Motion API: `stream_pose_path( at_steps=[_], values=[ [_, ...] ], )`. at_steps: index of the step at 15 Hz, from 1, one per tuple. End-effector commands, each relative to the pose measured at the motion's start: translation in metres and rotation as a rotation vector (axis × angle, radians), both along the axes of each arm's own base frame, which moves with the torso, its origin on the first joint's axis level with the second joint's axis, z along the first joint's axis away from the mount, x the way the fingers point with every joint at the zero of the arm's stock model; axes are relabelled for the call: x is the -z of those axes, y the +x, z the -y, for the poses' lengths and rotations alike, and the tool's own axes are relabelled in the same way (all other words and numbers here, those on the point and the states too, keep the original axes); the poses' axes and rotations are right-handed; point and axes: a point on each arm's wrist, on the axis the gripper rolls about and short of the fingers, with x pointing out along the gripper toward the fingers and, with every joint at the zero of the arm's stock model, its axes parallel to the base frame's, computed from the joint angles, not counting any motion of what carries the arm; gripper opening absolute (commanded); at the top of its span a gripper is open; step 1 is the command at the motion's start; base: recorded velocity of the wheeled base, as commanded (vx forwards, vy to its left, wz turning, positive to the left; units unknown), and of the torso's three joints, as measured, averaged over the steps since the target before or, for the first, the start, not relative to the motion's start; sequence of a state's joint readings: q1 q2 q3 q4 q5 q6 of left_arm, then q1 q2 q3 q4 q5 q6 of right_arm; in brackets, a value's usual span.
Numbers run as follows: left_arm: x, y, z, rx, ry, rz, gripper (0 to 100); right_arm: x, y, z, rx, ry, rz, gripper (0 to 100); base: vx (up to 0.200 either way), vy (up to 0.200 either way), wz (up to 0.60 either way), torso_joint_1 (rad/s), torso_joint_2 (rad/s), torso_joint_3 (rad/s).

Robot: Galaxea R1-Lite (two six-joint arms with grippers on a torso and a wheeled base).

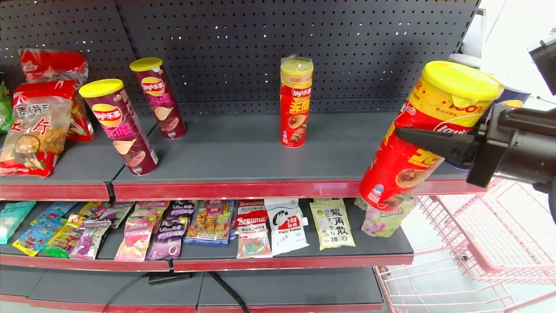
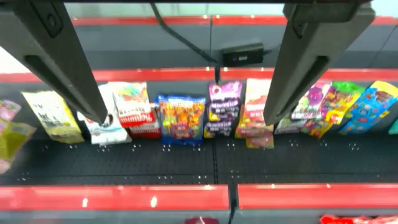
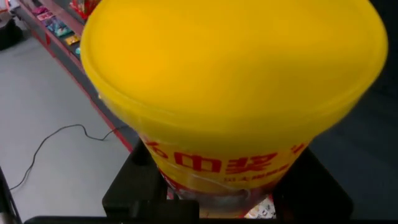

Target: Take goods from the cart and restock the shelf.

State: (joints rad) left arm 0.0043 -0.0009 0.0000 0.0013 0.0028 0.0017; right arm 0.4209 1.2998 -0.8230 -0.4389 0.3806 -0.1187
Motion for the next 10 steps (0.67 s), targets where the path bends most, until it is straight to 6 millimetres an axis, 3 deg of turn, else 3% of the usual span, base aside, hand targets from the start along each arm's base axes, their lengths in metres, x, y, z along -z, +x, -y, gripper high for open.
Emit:
stream_pose_path(
  at_steps=[1,4,9,10],
  values=[
    [0.0,0.0001,0.0,-0.001,0.0,-0.001,100,-0.0049,0.0031,0.0002,0.007,0.006,0.012,0,0.2,0.0,0.0,0.002,0.01,-0.007],
    [0.0,0.0001,0.0,-0.001,0.0,-0.001,100,-0.0037,0.0071,0.0035,0.028,0.003,0.006,0,0.2,0.0,0.0,0.001,0.0,0.004],
    [0.0,0.0001,0.0,0.001,0.0,-0.001,100,-0.0037,0.0071,0.0035,0.028,0.003,0.006,0,0.0,0.0,0.0,0.0,0.0,0.0],
    [0.0,0.0001,0.0,-0.001,0.0,-0.001,100,-0.0033,0.007,0.0035,0.028,0.003,0.005,0,0.2,0.0,0.0,-0.012,0.0,0.002]
  ],
)
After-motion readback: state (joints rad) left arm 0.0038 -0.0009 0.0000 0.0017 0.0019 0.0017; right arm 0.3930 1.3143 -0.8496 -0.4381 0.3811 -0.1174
